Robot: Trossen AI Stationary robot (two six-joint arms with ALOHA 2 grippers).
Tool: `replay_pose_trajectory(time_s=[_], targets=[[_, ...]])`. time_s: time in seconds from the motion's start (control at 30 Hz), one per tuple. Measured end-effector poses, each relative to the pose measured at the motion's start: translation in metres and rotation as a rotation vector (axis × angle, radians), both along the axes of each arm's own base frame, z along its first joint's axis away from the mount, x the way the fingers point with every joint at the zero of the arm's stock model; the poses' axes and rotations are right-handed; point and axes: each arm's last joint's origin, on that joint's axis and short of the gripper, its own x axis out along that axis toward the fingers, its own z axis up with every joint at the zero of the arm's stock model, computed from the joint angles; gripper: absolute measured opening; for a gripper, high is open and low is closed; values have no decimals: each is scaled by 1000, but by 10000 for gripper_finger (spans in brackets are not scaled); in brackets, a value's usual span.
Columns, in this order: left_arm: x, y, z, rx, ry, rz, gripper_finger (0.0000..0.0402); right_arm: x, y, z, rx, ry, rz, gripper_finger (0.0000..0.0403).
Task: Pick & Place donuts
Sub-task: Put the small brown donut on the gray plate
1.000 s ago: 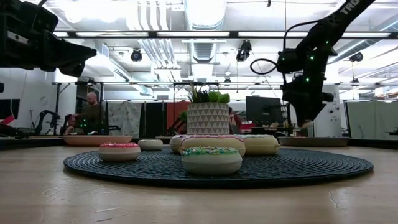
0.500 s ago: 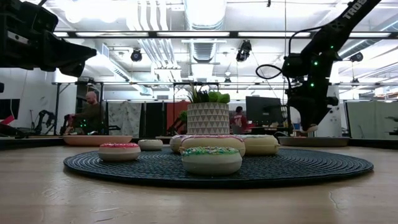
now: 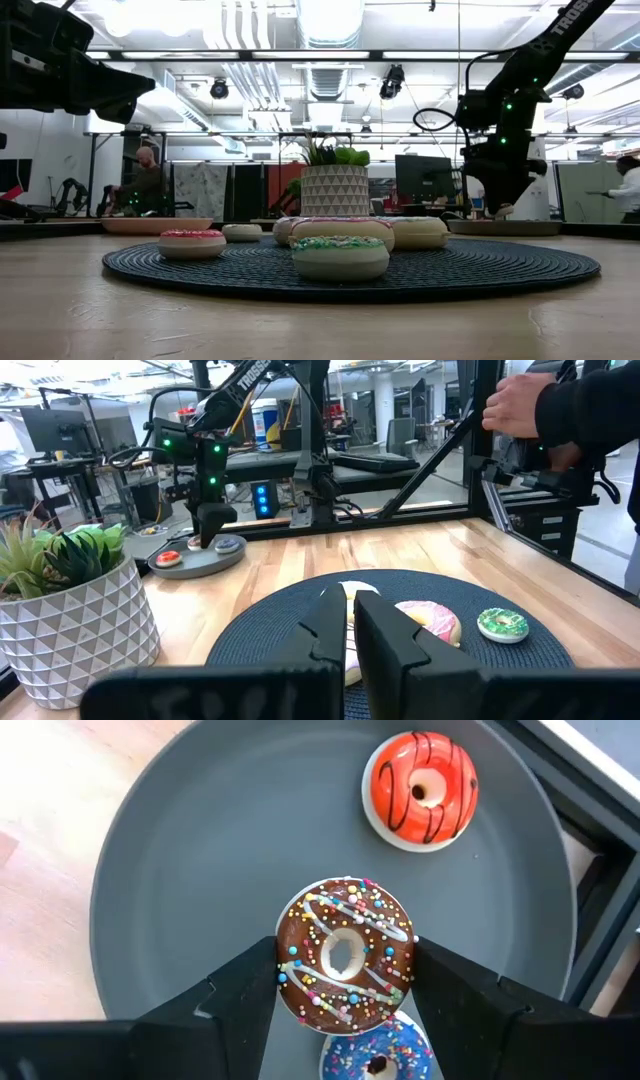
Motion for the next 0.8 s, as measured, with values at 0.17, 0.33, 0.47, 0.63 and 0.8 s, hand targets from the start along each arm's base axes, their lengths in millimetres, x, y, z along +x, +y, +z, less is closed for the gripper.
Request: replay_pose_trajectory(time_s=[0.17,0.33,0.47,0.63,0.8], targets=[[0,0,0,0,0,0,0,1,-1,-4,17,-4,-36,210],[0,0,0,0,0,0,0,1,-1,-5,25,1,-37,210],[0,0,0,0,0,0,0,0,0,-7,30,12,-20,210],[0,0,0,0,0,0,0,0,0,-8,30,15,-13,210],[0,0,0,0,0,0,0,0,1,-8,34,17,-9,210]])
